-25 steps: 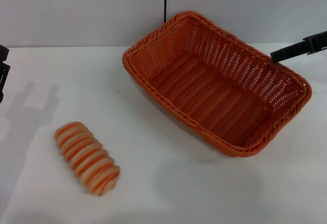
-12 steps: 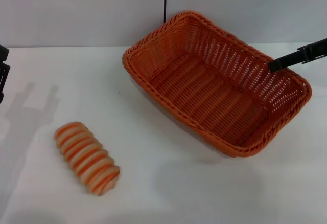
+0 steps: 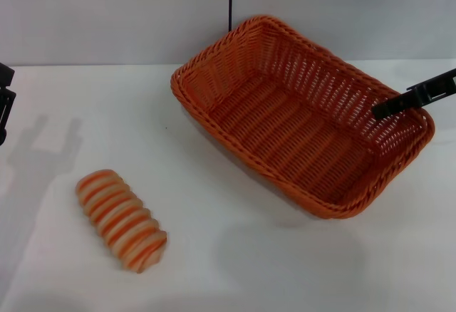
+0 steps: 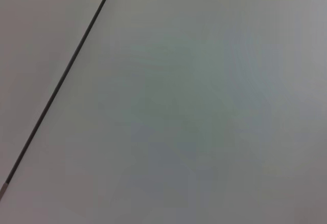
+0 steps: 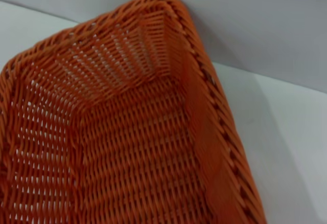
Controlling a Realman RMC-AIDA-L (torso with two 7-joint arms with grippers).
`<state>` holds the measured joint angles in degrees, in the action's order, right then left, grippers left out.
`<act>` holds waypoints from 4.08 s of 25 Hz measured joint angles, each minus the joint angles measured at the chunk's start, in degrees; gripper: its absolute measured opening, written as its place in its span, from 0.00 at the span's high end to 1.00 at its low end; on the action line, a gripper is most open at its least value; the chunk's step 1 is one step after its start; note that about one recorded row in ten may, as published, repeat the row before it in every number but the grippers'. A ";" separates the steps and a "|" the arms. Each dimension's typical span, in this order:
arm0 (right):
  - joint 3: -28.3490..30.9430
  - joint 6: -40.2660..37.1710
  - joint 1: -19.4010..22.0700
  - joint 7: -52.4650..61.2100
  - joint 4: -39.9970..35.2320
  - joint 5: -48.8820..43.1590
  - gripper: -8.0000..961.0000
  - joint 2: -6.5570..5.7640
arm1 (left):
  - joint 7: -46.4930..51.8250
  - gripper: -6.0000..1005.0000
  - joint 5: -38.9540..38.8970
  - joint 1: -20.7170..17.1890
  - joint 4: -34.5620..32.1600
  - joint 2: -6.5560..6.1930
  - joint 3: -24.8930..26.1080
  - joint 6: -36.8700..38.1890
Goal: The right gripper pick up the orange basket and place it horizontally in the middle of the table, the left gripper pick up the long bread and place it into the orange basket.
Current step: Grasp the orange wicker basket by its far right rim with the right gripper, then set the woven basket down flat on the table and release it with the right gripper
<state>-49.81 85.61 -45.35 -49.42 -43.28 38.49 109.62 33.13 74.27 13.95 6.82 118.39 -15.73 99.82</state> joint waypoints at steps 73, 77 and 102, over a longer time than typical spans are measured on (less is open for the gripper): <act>-6.08 21.61 7.72 -36.44 -8.25 21.68 0.84 -6.99 | 0.00 0.34 -0.08 1.56 0.80 0.20 0.04 -0.81; -6.08 21.52 6.23 -38.34 -7.26 18.05 0.84 -6.48 | 0.00 0.34 -0.03 1.35 1.30 0.20 -0.02 -0.65; -5.98 12.46 3.51 -46.30 -6.36 16.07 0.82 0.06 | 0.00 0.34 0.00 -0.22 2.71 0.17 -2.51 0.35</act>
<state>-55.78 98.07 -41.84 -95.73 -49.64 54.56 109.68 33.13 74.27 13.73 9.53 118.56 -18.24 100.17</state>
